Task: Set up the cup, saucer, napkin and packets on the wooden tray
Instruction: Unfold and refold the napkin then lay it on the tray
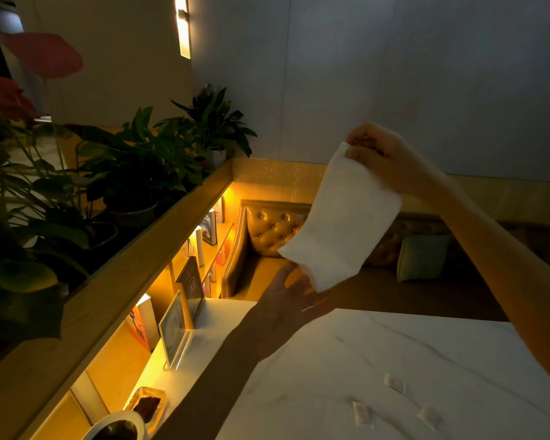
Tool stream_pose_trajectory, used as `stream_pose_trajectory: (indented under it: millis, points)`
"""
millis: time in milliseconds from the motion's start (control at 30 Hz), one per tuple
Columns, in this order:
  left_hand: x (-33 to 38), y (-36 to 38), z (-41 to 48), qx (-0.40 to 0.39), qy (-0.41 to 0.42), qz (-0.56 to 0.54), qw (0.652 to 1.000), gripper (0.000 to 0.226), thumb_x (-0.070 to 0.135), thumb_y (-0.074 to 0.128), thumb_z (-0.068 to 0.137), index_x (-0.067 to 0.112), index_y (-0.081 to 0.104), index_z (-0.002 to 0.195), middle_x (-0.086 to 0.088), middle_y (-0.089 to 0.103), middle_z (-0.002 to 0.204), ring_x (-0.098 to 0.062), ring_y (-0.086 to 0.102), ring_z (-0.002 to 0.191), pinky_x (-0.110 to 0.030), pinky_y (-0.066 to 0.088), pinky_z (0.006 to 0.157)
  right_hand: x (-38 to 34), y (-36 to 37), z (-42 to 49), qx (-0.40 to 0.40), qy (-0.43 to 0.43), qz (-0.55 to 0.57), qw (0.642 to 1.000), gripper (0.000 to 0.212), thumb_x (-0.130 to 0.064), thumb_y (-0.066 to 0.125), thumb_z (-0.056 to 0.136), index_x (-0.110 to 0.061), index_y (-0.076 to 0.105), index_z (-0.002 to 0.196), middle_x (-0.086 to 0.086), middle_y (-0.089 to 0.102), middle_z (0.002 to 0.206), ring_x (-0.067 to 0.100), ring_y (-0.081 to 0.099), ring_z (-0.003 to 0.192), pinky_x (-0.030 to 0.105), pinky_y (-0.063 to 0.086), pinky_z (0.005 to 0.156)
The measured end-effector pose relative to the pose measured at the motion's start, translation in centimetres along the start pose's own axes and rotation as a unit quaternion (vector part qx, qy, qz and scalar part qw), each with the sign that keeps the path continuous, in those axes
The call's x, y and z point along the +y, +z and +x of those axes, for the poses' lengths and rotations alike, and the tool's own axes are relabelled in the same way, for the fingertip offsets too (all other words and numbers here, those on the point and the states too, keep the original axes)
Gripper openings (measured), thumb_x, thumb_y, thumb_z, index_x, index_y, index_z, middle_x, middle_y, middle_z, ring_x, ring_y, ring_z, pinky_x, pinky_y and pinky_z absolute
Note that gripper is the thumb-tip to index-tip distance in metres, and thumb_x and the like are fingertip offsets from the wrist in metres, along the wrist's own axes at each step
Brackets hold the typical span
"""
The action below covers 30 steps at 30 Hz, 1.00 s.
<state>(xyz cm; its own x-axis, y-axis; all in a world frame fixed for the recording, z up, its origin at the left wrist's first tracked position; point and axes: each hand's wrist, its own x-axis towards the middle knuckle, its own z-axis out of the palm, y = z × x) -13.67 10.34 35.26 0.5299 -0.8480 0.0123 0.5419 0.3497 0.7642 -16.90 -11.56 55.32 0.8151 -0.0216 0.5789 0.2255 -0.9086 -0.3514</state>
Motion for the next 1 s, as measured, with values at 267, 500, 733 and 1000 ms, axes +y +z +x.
stream_pose_trajectory:
  millis: [267, 500, 733, 1000]
  points:
    - [-1.2, -1.0, -0.3, 0.081, 0.063, 0.102, 0.989, 0.071, 0.011, 0.075, 0.069, 0.015, 0.049, 0.135, -0.012, 0.061, 0.13, -0.035, 0.053, 0.126, -0.052, 0.041, 0.104, 0.3, -1.6, -1.6, 0.121, 0.023, 0.047, 0.991, 0.009, -0.026, 0.048, 0.097, -0.024, 0.051, 0.105, -0.019, 0.051, 0.091, -0.009, 0.052, 0.079, 0.019, 0.042, 0.072]
    - [0.8, 0.1, 1.1, 0.108, 0.103, 0.14, 0.979, 0.056, 0.045, 0.074, 0.074, 0.011, 0.062, 0.118, -0.013, 0.065, 0.124, -0.029, 0.068, 0.104, -0.037, 0.057, 0.082, 1.9, 0.1, -4.6, 0.121, 0.069, 0.076, 0.987, 0.01, -0.025, 0.049, 0.097, -0.022, 0.054, 0.105, -0.014, 0.055, 0.089, 0.001, 0.054, 0.079, 0.024, 0.044, 0.068]
    - [2.2, -0.5, -0.1, 0.135, 0.135, 0.17, 0.967, 0.044, 0.032, 0.062, 0.081, 0.01, 0.064, 0.12, -0.008, 0.067, 0.124, -0.027, 0.068, 0.109, -0.044, 0.056, 0.093, 4.7, 1.3, -6.8, 0.115, 0.141, 0.131, 0.974, 0.024, -0.035, 0.05, 0.095, -0.021, 0.056, 0.113, -0.012, 0.057, 0.1, 0.011, 0.058, 0.089, 0.028, 0.046, 0.069]
    - [3.9, -2.4, -0.6, 0.193, 0.211, 0.303, 0.909, 0.019, 0.013, 0.071, 0.084, 0.027, 0.07, 0.097, 0.003, 0.075, 0.099, -0.011, 0.073, 0.09, -0.022, 0.06, 0.066, 5.0, 2.8, -8.4, 0.096, 0.183, 0.25, 0.946, 0.021, -0.049, 0.063, 0.081, -0.039, 0.067, 0.099, -0.016, 0.067, 0.096, 0.017, 0.068, 0.086, 0.031, 0.059, 0.062]
